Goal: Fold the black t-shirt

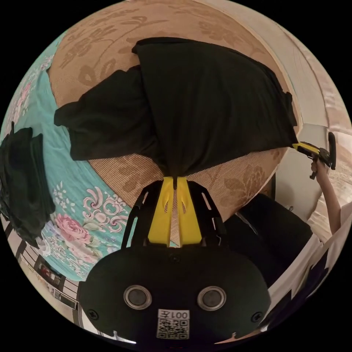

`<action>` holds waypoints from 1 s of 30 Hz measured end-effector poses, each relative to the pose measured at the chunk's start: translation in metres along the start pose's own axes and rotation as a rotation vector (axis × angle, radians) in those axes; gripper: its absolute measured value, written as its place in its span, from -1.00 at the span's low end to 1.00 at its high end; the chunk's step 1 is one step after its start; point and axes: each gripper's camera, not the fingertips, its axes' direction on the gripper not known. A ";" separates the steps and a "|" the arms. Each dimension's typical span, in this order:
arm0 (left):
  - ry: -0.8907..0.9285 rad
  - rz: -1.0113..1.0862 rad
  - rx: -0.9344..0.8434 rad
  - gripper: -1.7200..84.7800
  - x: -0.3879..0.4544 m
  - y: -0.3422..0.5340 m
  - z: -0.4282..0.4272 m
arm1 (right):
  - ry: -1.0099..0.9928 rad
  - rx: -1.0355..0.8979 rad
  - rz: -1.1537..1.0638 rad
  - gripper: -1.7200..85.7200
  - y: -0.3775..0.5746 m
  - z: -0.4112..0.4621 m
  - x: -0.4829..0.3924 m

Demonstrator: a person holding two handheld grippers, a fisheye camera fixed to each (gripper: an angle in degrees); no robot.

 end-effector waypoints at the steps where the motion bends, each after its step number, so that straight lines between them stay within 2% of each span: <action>1: 0.023 -0.017 0.022 -0.98 -0.005 0.012 0.001 | -0.015 0.008 0.002 -0.94 0.004 -0.001 0.002; 3: 0.056 -0.069 0.033 -0.98 -0.014 0.030 0.010 | -0.092 -0.008 0.035 -0.95 0.017 0.008 0.013; 7: 0.029 -0.135 -0.020 -0.98 -0.020 0.058 0.052 | -0.073 -0.107 0.035 -0.95 0.028 0.044 0.018; 11: 0.035 -0.173 0.016 -0.97 -0.014 0.077 0.081 | -0.094 -0.099 0.086 -0.95 0.047 0.052 0.030; 14: 0.021 -0.227 0.032 -0.93 -0.005 0.091 0.096 | 0.013 -0.148 0.102 -0.94 0.063 0.048 0.045; 16: -0.042 -0.271 0.025 -0.88 0.003 0.098 0.101 | 0.062 -0.123 0.085 -0.93 0.066 0.036 0.054; 18: -0.099 -0.302 0.040 -0.87 0.017 0.103 0.102 | 0.043 0.018 0.059 -0.90 0.056 0.010 0.064; 21: -0.161 -0.182 0.117 -0.90 0.069 0.097 0.103 | 0.028 0.188 0.007 -0.83 0.017 -0.011 0.077; 23: -0.087 0.021 0.184 -0.90 0.131 0.083 0.113 | -0.009 0.250 -0.004 -0.79 -0.013 -0.012 0.091; 26: 0.123 0.295 0.207 -0.89 0.218 0.065 0.141 | -0.080 0.228 -0.008 -0.76 -0.057 0.007 0.115; 28: 0.208 0.428 0.192 -0.89 0.268 0.057 0.163 | -0.095 0.198 -0.012 -0.78 -0.072 0.020 0.124; 30: 0.213 0.530 0.164 -0.89 0.313 0.050 0.188 | -0.098 0.175 -0.016 -0.83 -0.080 0.031 0.130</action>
